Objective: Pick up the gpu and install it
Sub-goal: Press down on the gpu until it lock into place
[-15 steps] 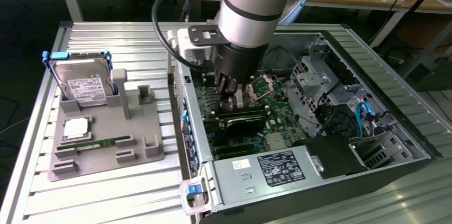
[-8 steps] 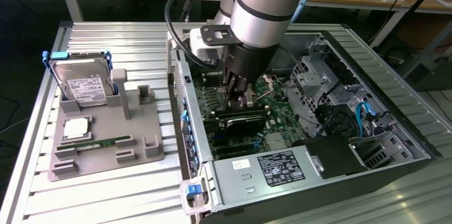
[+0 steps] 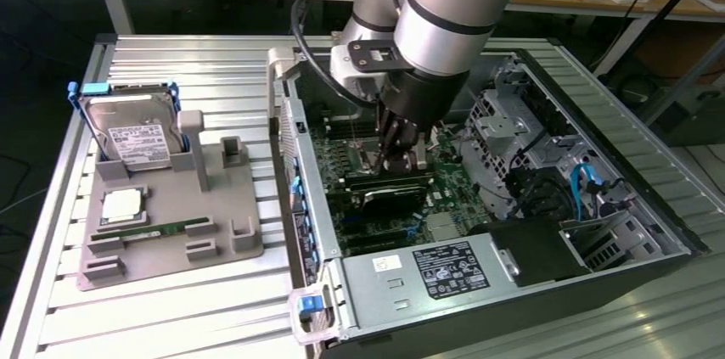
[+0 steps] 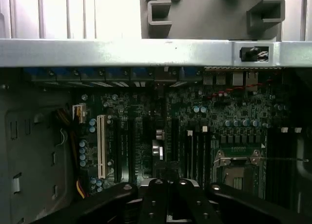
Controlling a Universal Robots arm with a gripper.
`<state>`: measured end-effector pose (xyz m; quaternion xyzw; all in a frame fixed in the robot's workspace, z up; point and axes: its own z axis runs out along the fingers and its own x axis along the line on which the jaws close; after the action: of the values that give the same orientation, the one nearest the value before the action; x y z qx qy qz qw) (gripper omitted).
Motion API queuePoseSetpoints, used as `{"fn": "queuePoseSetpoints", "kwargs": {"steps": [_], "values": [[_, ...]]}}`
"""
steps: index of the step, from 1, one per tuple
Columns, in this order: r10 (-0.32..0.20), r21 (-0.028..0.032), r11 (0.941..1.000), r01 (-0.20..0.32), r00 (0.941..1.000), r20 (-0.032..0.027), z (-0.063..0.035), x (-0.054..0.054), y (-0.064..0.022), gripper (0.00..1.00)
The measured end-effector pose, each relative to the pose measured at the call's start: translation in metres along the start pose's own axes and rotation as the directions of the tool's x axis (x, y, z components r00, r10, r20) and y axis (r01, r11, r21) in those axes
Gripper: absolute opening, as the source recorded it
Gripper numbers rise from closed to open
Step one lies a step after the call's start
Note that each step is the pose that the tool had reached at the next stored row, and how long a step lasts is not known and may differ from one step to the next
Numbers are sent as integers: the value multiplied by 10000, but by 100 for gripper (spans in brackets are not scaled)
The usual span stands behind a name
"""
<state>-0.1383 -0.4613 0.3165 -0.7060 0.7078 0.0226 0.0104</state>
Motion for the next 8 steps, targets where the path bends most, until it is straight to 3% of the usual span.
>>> {"fn": "queuePoseSetpoints", "kwargs": {"steps": [8], "values": [[0,-9,10000,0,10000,0,0,0,-17,11]]}}
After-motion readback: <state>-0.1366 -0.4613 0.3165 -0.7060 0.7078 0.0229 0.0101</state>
